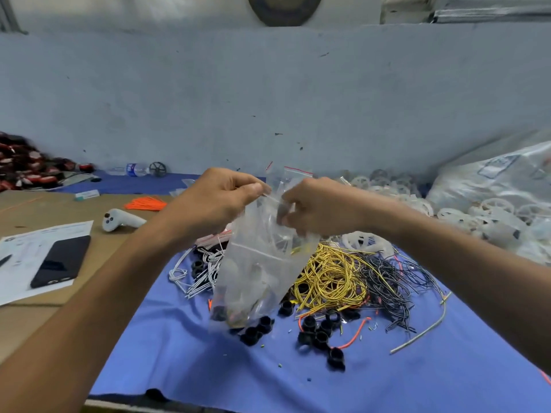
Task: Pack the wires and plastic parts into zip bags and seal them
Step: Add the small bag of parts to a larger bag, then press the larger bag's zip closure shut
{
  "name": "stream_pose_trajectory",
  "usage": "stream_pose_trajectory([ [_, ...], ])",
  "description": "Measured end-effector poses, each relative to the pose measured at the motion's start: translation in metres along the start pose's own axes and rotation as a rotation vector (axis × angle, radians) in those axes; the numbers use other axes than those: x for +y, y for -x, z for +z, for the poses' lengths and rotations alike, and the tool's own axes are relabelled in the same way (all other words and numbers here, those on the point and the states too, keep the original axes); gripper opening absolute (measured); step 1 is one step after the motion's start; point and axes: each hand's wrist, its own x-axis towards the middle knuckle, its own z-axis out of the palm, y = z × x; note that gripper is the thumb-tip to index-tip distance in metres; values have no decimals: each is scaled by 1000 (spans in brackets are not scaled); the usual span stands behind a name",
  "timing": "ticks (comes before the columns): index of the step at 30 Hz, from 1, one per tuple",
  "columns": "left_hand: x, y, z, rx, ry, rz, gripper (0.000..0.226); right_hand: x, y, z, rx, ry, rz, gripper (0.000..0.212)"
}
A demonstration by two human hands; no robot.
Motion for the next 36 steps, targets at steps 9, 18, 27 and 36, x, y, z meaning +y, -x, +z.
stream_pose_trajectory([
  [9,-19,31,-25,-387,-296,-247,11,15,11,-6,57,-586,207,7],
  [18,-46,67,15,12,178,-149,49,21,22,8,110,-1094,347,19],
  [27,-61,68,37,286,249,54,12,32,33,12,125,-1336,400,40],
  [36,-63,54,44,364,427,89,14,39,54,21,-34,-1169,394,26],
])
